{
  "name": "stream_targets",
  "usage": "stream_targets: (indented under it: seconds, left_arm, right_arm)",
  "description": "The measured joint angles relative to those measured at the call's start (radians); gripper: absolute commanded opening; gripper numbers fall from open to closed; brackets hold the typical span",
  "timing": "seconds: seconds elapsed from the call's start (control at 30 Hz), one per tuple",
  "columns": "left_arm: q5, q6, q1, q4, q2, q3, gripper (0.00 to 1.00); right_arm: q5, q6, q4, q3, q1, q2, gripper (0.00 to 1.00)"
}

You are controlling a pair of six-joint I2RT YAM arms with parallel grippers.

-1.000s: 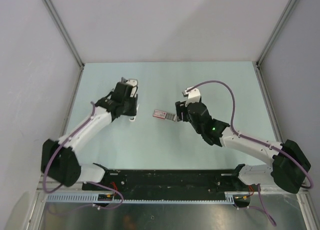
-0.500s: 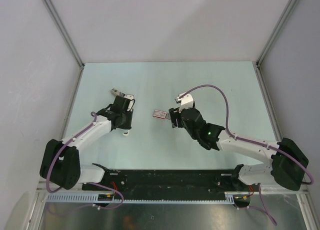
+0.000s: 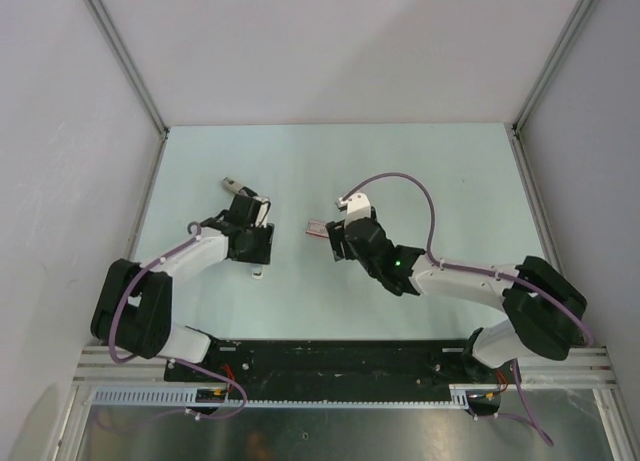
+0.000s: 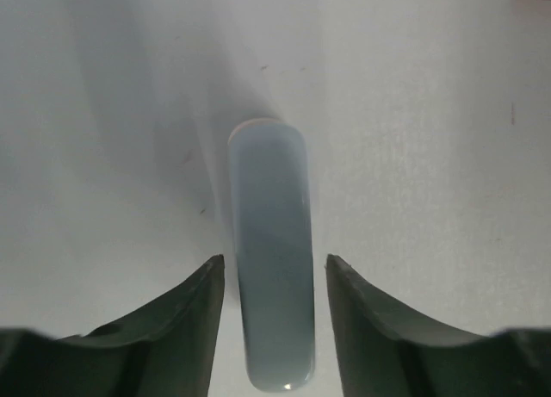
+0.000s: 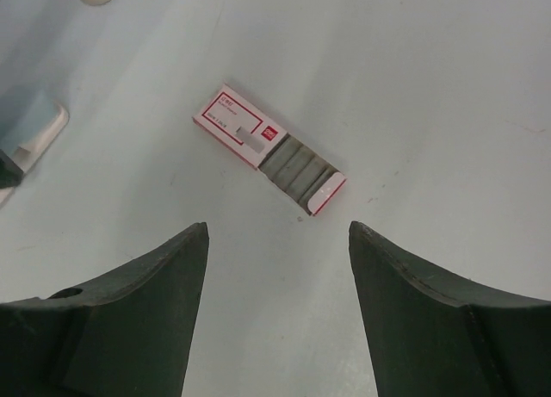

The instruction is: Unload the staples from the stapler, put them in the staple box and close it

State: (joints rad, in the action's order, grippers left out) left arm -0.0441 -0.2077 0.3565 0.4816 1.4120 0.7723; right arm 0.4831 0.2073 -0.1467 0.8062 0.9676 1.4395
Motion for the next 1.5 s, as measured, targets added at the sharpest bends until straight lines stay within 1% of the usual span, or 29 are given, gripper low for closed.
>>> stream_targets:
  seconds: [0.03,0.07,0.1,0.17,0.23,0.37,0.43,0.5,0.57,0.6,0.67,0.73,0.77,0.83,1.0,1.23,1.3,1.37,1.43,1.5]
  left_arm:
    - [0.017,0.0,-0.003,-0.008,0.007,0.002,0.87]
    - [0.035,0.002,-0.005,-0.015,0.015,0.002,0.93]
    - [0.053,0.002,-0.006,-0.016,0.022,0.002,0.96]
    - [0.089,0.003,-0.006,-0.014,0.02,0.002,0.99]
    - [0.117,0.004,-0.006,-0.005,0.008,0.01,0.99]
    - [0.151,0.008,-0.037,0.026,-0.083,0.055,0.99]
    - [0.161,0.009,-0.087,0.039,-0.152,0.09,0.99]
    - [0.185,0.017,-0.179,0.04,-0.237,0.128,0.99]
    - [0.214,0.029,-0.283,0.039,-0.311,0.157,0.97]
    - [0.227,0.038,-0.338,0.038,-0.349,0.168,0.94]
    - [0.239,0.06,-0.424,0.04,-0.414,0.18,0.83]
    - [0.251,0.079,-0.462,0.05,-0.457,0.183,0.72]
    - [0.258,0.09,-0.473,0.061,-0.476,0.183,0.69]
    - [0.263,0.106,-0.483,0.079,-0.498,0.183,0.64]
    - [0.26,0.129,-0.498,0.111,-0.509,0.183,0.55]
    - [0.252,0.147,-0.546,0.124,-0.441,0.17,0.53]
    - [0.253,0.156,-0.564,0.132,-0.423,0.159,0.54]
    - [0.253,0.158,-0.577,0.142,-0.418,0.147,0.57]
    - [0.254,0.164,-0.583,0.15,-0.418,0.14,0.64]
    - [0.257,0.172,-0.585,0.158,-0.418,0.138,0.69]
  right_arm:
    - [0.0,0.007,0.003,0.011,0.002,0.016,0.77]
    - [0.002,0.018,0.011,0.029,0.006,0.035,0.81]
    - [0.003,0.027,0.016,0.042,0.011,0.048,0.85]
    - [0.009,0.045,0.029,0.079,0.028,0.077,0.95]
    - [0.016,0.065,0.056,0.13,0.052,0.109,0.98]
    - [0.041,0.11,0.132,0.259,0.112,0.186,0.99]
    - [0.053,0.137,0.176,0.338,0.145,0.235,0.99]
    - [0.054,0.174,0.211,0.408,0.17,0.28,0.99]
    - [0.034,0.223,0.229,0.469,0.189,0.322,0.99]
    - [0.011,0.246,0.231,0.486,0.192,0.336,0.99]
    - [-0.042,0.277,0.232,0.499,0.187,0.355,0.99]
    - [-0.07,0.299,0.251,0.523,0.179,0.385,0.99]
    - [-0.075,0.309,0.273,0.556,0.177,0.413,0.99]
    - [-0.071,0.325,0.336,0.659,0.175,0.492,0.98]
    - [-0.019,0.345,0.477,0.916,0.21,0.678,0.85]
    - [0.028,0.386,0.594,1.067,0.267,0.793,0.77]
    - [0.035,0.397,0.613,1.083,0.269,0.816,0.73]
    - [0.042,0.407,0.631,1.086,0.266,0.832,0.69]
    - [0.047,0.415,0.648,1.086,0.262,0.843,0.66]
    - [0.05,0.422,0.658,1.086,0.261,0.85,0.64]
